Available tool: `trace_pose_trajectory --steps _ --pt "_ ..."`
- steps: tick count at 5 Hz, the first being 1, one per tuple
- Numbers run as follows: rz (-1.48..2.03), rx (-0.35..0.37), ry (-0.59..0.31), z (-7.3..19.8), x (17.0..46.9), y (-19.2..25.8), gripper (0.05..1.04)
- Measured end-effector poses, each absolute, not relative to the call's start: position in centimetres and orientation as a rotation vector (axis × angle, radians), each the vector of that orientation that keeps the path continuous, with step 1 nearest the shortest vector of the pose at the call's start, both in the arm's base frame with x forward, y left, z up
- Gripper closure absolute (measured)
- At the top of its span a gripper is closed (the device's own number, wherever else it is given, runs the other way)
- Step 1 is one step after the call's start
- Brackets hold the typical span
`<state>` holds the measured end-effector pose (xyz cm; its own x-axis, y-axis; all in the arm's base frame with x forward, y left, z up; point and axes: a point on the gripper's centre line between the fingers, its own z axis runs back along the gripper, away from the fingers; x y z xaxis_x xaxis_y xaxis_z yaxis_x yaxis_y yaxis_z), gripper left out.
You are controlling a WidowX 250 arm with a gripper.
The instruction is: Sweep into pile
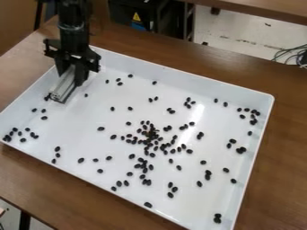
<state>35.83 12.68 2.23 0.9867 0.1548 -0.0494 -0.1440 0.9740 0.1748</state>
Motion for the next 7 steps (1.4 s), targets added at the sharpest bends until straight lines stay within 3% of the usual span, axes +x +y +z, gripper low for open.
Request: trace_pose_trajectory --steps 2,3,4,7 --pt "0.127 0.175 0.092 0.7 36.2 15.0 0.721" --pt "0.116 0.216 0.112 0.7 36.5 15.7 0.721" --pt "0.080 0.199 0.110 0.3 37.5 15.9 0.722" --pt "-0.110 0.016 0.108 -0.5 38.9 11.7 0.722"
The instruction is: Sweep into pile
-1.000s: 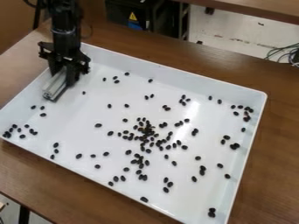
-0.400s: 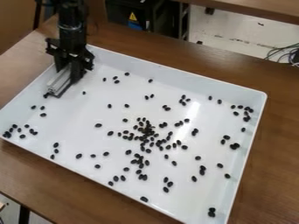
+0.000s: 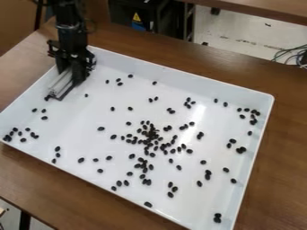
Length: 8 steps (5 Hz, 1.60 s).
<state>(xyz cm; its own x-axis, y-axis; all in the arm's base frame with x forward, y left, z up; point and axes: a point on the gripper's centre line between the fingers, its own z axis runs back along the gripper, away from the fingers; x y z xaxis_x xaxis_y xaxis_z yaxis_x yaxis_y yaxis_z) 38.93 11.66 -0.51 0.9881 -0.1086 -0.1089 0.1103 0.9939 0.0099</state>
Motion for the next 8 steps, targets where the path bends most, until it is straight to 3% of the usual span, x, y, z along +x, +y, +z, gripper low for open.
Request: trace_pose_trajectory --steps 2,4,6,8 --pt "-0.257 -0.016 0.090 -0.8 38.1 5.4 0.722" --pt "-0.434 -0.077 0.071 -0.7 36.8 -5.4 0.722" --pt "-0.515 -0.103 0.079 -0.2 34.5 -12.8 0.722" --pt "-0.483 -0.098 0.068 2.0 33.4 -12.6 0.722"
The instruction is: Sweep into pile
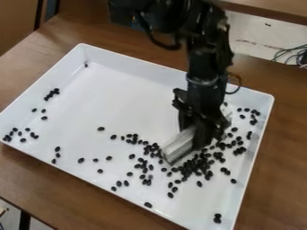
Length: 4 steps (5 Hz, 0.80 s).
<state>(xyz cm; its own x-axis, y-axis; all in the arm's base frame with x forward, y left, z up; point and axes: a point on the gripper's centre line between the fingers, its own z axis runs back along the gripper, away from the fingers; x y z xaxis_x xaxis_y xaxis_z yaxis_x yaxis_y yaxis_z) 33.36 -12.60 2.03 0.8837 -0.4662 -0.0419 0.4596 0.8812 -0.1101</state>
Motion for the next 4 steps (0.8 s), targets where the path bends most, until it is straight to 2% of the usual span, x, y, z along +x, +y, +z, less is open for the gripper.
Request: trace_pose_trajectory --steps 2,3,4 --pt "-0.372 -0.020 0.026 5.7 34.5 -6.1 0.722" --pt "-0.268 0.059 0.052 6.0 32.8 -1.3 0.722" --pt "-0.144 0.092 0.058 5.3 32.2 3.1 0.722"
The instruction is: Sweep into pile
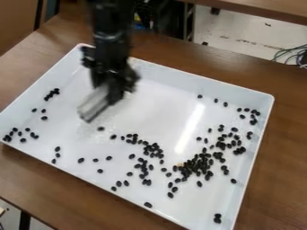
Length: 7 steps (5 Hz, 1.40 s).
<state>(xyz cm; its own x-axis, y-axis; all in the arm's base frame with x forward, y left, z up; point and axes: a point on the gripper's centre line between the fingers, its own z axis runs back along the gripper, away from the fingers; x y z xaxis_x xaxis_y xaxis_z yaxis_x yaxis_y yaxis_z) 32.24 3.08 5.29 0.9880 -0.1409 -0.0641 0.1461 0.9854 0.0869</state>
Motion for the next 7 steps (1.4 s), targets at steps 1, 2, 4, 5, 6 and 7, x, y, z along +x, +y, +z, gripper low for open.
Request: trace_pose_trajectory --steps 1,2,4,5,6,7 --pt "-0.070 0.130 0.034 5.0 31.9 8.4 0.722" --pt "-0.062 0.130 0.084 3.0 30.8 12.9 0.722" --pt "-0.066 0.107 0.077 1.4 31.9 16.6 0.722" --pt "-0.057 0.112 0.065 1.0 31.9 16.6 0.722" --pt "-0.034 0.123 0.084 0.4 31.2 16.3 0.722" --pt "-0.012 0.178 0.096 0.2 29.9 16.2 0.722"
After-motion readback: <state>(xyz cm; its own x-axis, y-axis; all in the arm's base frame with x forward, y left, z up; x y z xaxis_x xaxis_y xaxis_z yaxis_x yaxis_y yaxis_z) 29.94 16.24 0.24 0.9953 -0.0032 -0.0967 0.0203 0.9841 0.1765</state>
